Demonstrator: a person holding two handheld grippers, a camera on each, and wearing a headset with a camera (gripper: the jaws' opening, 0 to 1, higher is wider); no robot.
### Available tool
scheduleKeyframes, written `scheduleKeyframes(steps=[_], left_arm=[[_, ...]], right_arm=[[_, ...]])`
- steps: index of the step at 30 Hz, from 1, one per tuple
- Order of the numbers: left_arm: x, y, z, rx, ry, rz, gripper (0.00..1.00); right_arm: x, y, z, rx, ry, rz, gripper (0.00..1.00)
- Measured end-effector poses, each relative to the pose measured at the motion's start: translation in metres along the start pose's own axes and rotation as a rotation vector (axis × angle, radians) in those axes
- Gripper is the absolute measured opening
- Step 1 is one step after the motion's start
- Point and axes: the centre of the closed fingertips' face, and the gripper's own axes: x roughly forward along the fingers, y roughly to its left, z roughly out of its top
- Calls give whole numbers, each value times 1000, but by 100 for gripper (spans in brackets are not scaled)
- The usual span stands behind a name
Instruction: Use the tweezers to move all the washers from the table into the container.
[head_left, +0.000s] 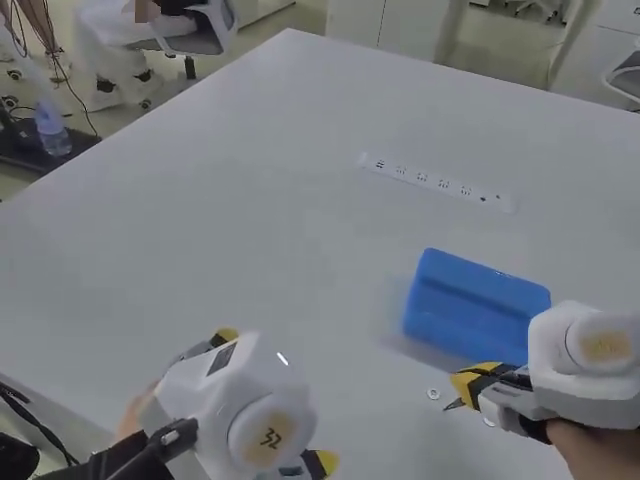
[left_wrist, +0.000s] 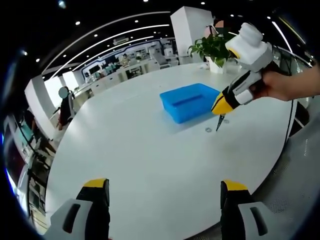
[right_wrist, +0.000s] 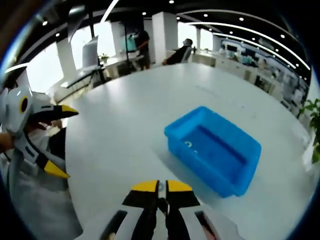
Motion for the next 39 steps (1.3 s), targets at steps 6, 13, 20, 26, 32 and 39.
scheduleKeyframes(steps=[6, 13, 20, 26, 32, 39], left_arm=[[0, 0, -1, 5, 4, 0, 94], [0, 0, -2, 6, 9, 2, 94], [0, 2, 0, -7, -2, 19, 95], [-3, 6, 3, 9, -15, 46, 81], [0, 2, 1, -18, -9, 12, 94], [2, -2, -1, -15, 1, -17, 99]], right_arm=[[4, -5, 8, 38, -111, -44, 1], [7, -4, 11, 54, -149, -71, 1], [3, -2, 13, 119, -149, -64, 2], [9, -2, 16, 120, -149, -53, 3], [9, -3, 21, 115, -165, -54, 3], [13, -10, 28, 134, -188, -56, 3]])
